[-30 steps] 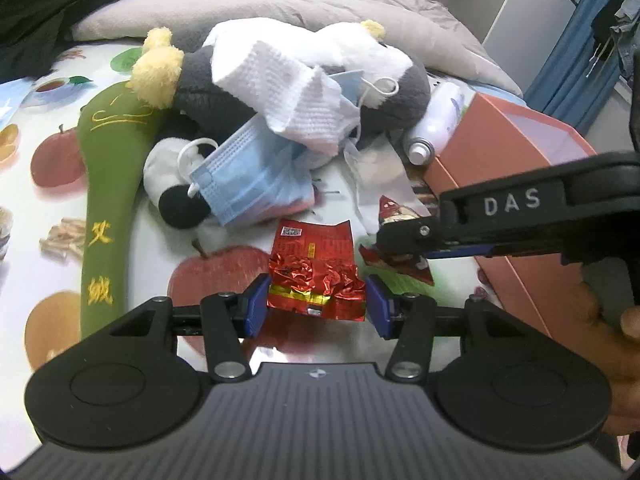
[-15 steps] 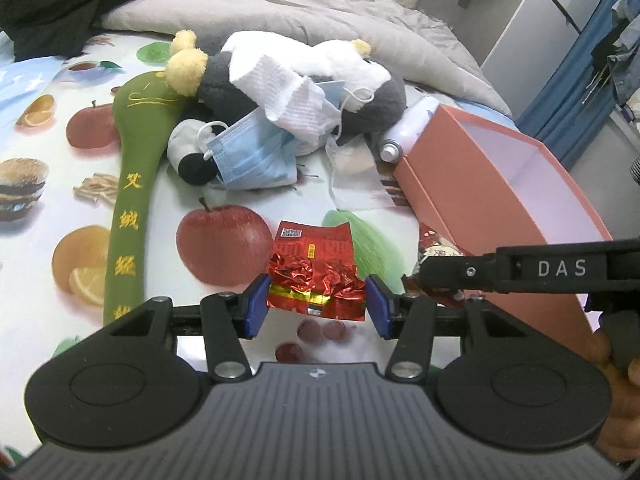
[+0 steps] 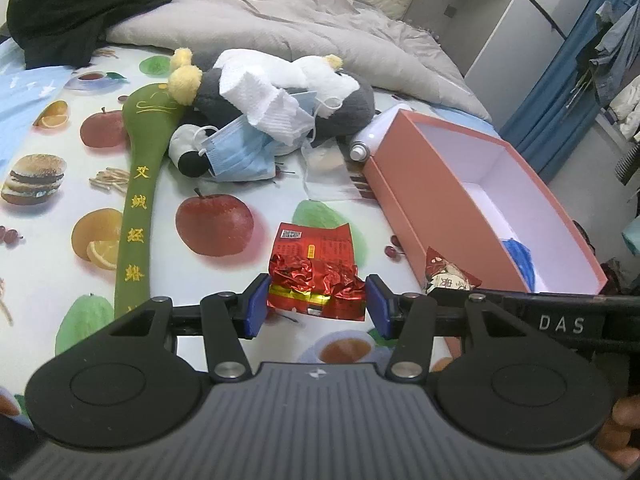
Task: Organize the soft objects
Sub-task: 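Lift and carry both packets with both tools over the pink box, then open the right tool releasing the snack packet while the left tool releases the candy packet, then withdraw both tools and move them back toward the penguin plush pile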
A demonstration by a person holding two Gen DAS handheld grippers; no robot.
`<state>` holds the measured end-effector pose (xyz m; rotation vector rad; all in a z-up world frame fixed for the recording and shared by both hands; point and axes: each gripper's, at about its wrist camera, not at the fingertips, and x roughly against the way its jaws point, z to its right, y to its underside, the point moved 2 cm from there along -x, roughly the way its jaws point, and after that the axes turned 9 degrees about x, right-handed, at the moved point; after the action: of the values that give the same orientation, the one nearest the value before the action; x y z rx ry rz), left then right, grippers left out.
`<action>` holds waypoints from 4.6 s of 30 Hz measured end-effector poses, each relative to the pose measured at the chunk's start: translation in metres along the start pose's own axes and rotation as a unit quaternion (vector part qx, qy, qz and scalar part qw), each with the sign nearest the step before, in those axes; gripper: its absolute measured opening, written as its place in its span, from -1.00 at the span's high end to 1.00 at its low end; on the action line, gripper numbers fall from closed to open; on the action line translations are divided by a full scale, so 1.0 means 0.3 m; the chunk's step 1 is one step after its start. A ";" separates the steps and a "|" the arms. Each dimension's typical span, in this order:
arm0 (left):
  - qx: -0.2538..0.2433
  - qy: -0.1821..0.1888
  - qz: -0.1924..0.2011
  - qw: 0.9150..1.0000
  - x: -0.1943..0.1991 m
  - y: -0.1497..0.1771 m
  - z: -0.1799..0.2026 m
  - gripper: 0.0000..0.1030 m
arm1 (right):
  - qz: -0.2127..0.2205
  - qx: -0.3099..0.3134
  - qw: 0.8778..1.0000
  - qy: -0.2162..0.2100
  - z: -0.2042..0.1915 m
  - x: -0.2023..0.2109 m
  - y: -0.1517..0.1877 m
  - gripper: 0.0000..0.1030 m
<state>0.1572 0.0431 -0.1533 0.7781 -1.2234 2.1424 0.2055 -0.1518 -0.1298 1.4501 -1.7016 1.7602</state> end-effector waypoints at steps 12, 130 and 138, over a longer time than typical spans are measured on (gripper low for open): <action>-0.012 0.035 0.019 0.999 0.119 -0.035 0.085 -0.11 | 0.046 0.013 0.998 0.028 -0.022 0.140 -0.010 0.16; -0.055 0.002 0.060 0.997 0.369 0.060 0.140 -0.40 | 0.126 0.009 0.992 -0.003 -0.083 0.403 0.092 0.16; -0.034 -0.013 0.046 0.998 0.280 0.013 0.070 -0.40 | 0.113 0.005 0.993 -0.019 -0.086 0.328 0.032 0.16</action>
<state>0.1015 0.0375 -0.0871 0.7356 -1.3626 2.1562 0.1425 -0.1727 -0.0523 1.3468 -1.9453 1.8676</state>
